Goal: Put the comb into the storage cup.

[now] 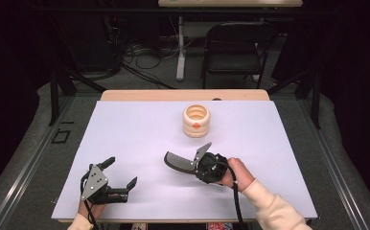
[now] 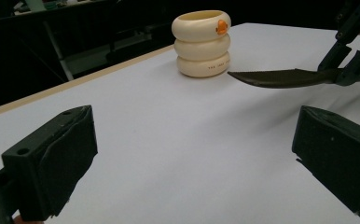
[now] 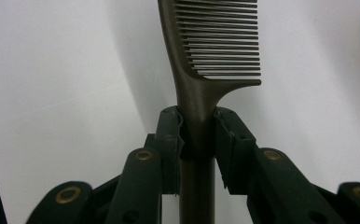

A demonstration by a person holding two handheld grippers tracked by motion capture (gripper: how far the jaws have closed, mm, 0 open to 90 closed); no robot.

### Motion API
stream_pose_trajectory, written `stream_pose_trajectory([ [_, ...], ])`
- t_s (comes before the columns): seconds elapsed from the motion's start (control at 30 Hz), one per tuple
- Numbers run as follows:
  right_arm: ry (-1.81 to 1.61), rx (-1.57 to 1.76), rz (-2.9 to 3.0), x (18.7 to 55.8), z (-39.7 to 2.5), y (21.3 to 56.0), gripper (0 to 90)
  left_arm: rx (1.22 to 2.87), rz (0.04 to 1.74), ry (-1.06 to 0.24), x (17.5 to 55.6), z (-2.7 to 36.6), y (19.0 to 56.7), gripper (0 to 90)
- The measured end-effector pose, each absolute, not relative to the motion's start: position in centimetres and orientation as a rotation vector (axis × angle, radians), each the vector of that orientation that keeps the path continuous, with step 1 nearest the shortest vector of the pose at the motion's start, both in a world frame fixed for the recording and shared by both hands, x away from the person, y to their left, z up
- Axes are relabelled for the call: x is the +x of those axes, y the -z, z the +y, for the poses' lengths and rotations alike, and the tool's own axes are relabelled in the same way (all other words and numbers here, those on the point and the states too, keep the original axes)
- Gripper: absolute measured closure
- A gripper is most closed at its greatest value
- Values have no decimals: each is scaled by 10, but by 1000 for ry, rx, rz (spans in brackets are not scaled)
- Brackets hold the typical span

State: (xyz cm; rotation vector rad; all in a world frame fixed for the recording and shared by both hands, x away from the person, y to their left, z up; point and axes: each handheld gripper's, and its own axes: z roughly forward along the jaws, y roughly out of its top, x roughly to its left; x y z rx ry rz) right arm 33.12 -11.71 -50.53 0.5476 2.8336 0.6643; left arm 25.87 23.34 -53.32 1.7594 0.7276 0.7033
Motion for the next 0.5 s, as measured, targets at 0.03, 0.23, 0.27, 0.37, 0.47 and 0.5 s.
stream_pose_trajectory([
  [0.03,-678,555,2829,331,-118,505,722,1760,726,-704,259,233,533,0],
  [0.23,-707,568,2818,330,-122,503,722,1761,729,-704,259,233,533,0],
  [0.27,-707,567,2818,330,-122,502,722,1761,728,-704,259,233,533,0],
  [0.37,-725,578,2811,330,-124,502,722,1760,726,-705,259,234,533,0],
  [0.47,-732,575,2804,330,-125,502,722,1762,725,-706,259,234,533,0],
  [0.5,-737,578,2799,330,-126,502,722,1762,725,-707,259,234,533,0],
])
